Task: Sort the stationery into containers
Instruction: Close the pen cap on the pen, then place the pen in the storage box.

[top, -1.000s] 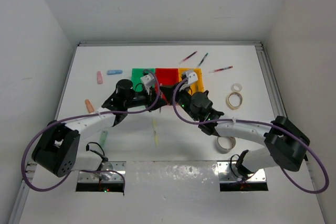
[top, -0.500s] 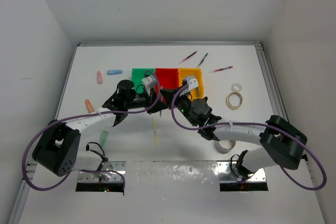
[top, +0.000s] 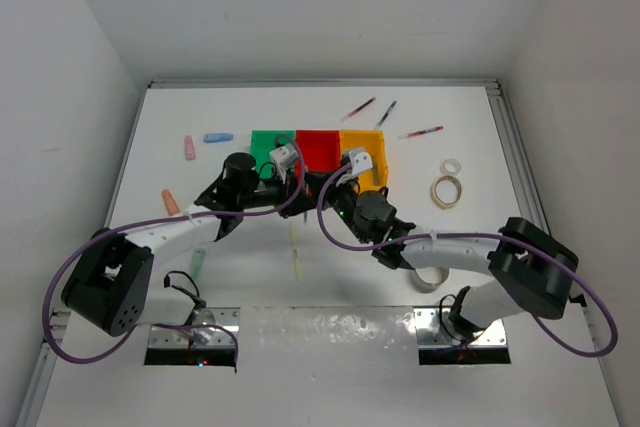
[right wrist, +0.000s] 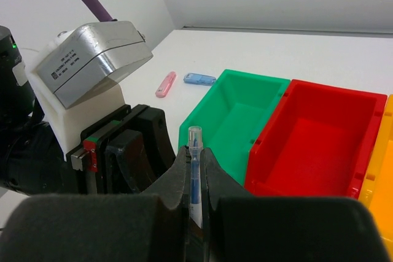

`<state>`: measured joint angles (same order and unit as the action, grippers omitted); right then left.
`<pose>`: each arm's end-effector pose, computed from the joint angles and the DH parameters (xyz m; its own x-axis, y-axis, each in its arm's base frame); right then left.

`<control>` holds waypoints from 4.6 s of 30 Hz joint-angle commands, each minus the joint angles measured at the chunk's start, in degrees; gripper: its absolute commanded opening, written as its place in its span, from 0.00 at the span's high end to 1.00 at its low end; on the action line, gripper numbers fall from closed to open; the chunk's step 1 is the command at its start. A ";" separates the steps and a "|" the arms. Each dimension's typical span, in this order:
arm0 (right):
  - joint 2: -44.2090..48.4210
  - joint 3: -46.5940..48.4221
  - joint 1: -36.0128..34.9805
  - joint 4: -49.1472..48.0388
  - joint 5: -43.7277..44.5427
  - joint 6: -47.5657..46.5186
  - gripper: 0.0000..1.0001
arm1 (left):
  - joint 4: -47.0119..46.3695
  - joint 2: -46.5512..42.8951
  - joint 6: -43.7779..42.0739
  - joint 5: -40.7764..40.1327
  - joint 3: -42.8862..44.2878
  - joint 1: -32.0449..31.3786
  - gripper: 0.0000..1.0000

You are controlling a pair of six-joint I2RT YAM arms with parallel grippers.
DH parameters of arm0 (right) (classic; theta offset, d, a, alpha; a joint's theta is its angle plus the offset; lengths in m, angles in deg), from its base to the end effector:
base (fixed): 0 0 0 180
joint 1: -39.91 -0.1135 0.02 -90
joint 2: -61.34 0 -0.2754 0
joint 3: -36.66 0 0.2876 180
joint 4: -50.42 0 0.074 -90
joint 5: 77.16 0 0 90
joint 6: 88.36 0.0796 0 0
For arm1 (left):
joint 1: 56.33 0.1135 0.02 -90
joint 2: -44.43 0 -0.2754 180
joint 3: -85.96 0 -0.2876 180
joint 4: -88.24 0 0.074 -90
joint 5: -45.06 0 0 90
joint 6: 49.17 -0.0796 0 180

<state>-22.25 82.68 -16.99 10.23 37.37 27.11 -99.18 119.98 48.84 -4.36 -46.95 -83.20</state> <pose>0.2262 0.2864 0.2185 -0.2078 0.3976 -0.8937 -0.4943 0.7457 0.4467 0.2706 -0.1952 0.1949 -0.4404 0.1045 -0.8917 0.8316 0.4218 -0.3613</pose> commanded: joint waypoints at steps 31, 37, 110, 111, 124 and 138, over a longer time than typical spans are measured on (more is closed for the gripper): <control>-2.10 4.26 -5.24 31.31 -4.06 -6.49 0.91 | -15.16 -4.00 -0.19 6.88 5.21 -1.16 1.00; -1.05 2.41 -2.60 28.05 -7.39 -3.85 1.00 | -16.31 -4.62 -1.85 6.79 4.59 -1.87 1.00; -28.90 41.79 33.00 52.67 -27.09 -29.43 1.00 | -8.84 -5.24 -7.75 -13.33 2.31 7.45 0.00; -29.26 41.70 33.17 51.19 -27.00 -29.17 1.00 | -8.75 -5.15 -7.66 -13.33 2.39 7.45 0.00; -36.20 46.00 33.97 52.05 -25.51 -28.37 1.00 | -8.93 -4.62 -7.66 -13.68 2.66 7.89 0.00; -41.21 52.59 33.09 56.35 -24.62 -30.39 1.00 | -8.93 -4.97 -7.75 -14.30 2.57 7.80 0.00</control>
<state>-63.17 132.10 16.52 67.21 12.30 -1.94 -105.62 115.50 42.11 -18.39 -45.51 -76.10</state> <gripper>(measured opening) 0.023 0.996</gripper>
